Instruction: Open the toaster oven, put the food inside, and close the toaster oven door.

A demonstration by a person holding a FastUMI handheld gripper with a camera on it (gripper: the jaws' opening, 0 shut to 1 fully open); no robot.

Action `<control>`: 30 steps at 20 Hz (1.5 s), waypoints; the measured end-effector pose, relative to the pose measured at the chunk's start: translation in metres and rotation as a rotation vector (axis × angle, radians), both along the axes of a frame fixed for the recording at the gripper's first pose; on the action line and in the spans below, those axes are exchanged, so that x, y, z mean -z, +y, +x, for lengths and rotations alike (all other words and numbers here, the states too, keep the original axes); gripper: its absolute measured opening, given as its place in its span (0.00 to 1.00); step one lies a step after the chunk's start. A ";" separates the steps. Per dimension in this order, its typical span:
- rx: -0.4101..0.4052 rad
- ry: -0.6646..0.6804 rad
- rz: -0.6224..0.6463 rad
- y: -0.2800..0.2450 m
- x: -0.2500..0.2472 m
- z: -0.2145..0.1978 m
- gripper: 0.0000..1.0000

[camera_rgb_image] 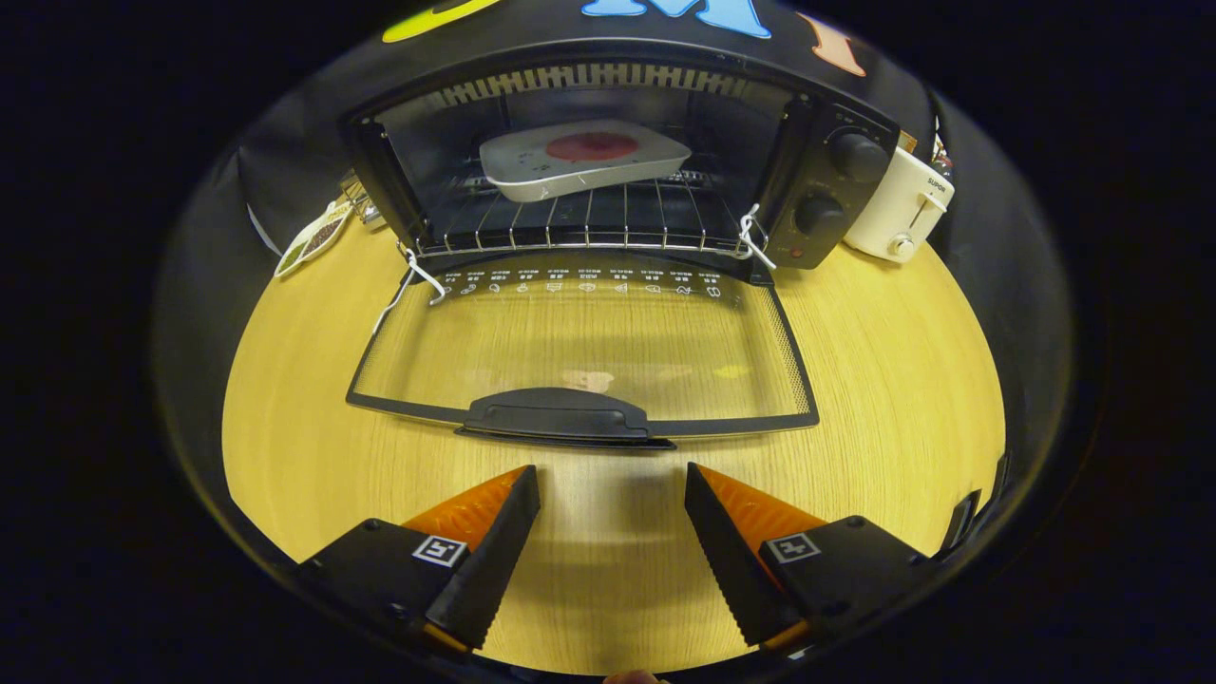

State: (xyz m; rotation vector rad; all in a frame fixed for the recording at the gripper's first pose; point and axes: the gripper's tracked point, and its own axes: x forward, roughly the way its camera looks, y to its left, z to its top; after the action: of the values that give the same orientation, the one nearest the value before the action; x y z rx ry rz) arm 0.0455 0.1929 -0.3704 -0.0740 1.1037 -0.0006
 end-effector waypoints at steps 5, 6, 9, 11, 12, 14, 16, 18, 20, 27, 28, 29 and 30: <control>0.023 0.005 0.006 0.010 0.006 0.014 0.98; 0.034 0.011 0.009 0.011 0.005 0.013 0.98; 0.048 0.024 0.017 0.012 0.004 0.014 0.98; 0.038 0.023 0.013 0.012 0.001 0.014 0.98; 0.035 0.017 0.013 0.012 -0.002 0.013 0.99; 0.031 0.004 0.018 0.012 -0.011 0.011 0.99; 0.012 -0.019 0.020 0.012 -0.023 0.010 0.99; -0.005 -0.047 0.027 0.012 -0.037 0.009 0.98; -0.033 -0.102 0.029 0.013 -0.055 0.013 0.98; -0.110 -0.409 0.009 0.018 -0.142 0.050 0.99; -0.116 -0.461 0.011 0.018 -0.159 0.056 0.99; -0.120 -0.517 0.007 0.019 -0.176 0.056 0.99; -0.126 -0.572 0.005 0.027 -0.196 0.054 0.99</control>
State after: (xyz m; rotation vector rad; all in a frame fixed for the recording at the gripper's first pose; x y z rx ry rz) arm 0.0995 0.2203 -0.1740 -0.1296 0.5264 0.0889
